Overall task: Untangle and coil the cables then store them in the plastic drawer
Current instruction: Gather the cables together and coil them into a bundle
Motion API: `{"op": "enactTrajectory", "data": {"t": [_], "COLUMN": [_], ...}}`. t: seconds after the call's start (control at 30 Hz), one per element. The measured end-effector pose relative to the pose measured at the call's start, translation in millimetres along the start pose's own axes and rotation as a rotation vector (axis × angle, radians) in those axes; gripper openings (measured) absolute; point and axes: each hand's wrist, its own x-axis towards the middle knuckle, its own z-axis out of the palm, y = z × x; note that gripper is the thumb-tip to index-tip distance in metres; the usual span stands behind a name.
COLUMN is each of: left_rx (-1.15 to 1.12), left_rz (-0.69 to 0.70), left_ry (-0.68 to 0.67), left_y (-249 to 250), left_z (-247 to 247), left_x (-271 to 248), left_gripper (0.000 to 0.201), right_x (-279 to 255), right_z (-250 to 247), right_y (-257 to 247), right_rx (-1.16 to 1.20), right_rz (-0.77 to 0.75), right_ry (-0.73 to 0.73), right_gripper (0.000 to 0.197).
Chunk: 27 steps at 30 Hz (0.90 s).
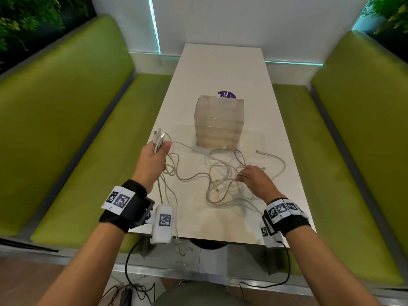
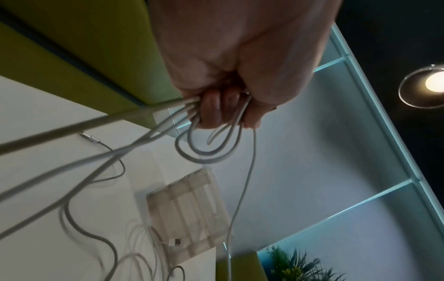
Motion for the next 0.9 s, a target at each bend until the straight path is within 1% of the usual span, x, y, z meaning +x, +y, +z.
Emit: {"op": "enactTrajectory", "data": {"t": [0.07, 0.17, 0.23, 0.3, 0.33, 0.43, 0.5, 0.53, 0.63, 0.7, 0.73, 0.8, 0.87, 0.9], "left_rx": [0.01, 0.023, 0.02, 0.007, -0.002, -0.023, -0.026, -0.021, -0.001, 0.008, 0.015, 0.024, 0.03, 0.04], "left_rz": [0.005, -0.006, -0.008, -0.01, -0.009, -0.018, -0.017, -0.012, 0.003, 0.02, 0.027, 0.031, 0.025, 0.018], "left_ry": [-0.018, -0.042, -0.022, 0.009, 0.019, 0.02, 0.0, -0.011, -0.048, -0.084, -0.096, -0.105, -0.12, -0.136], "left_y": [-4, -11, -13, -14, -14, -15, -16, -16, -18, -18, -18, -18, -20, -21], "left_z": [1, 6, 9, 8, 7, 6, 8, 9, 15, 19, 20, 21, 20, 20], "left_x": [-1, -5, -6, -6, -5, -4, -4, -4, -8, -11, -13, -15, -16, -17], "left_gripper": [0.023, 0.025, 0.024, 0.023, 0.022, 0.022, 0.023, 0.023, 0.022, 0.021, 0.02, 0.02, 0.02, 0.021], "right_x": [0, -1, -5, -10, -13, -25, -30, -32, -35, -38, -41, -47, -54, -57], "right_z": [-1, -6, -16, -26, -31, -38, -37, -34, -19, -8, -4, 2, 11, 16], "right_y": [1, -8, -18, -27, -30, -42, -47, -50, -52, -54, -56, -60, -63, -62], "right_rx": [0.02, 0.003, -0.006, 0.023, 0.027, 0.039, 0.073, 0.114, 0.374, 0.438, 0.435, 0.358, 0.243, 0.197], "right_rz": [0.026, 0.086, 0.121, 0.113, 0.098, 0.045, 0.028, 0.036, 0.082, 0.092, 0.091, 0.058, 0.044, 0.052], "right_ry": [0.025, 0.024, 0.034, 0.023, -0.009, -0.174, -0.24, -0.239, -0.181, -0.176, -0.213, -0.37, -0.511, -0.55], "right_gripper": [0.024, 0.028, 0.032, 0.034, 0.033, 0.026, 0.021, 0.018, 0.002, 0.009, 0.008, 0.003, 0.008, 0.01]}}
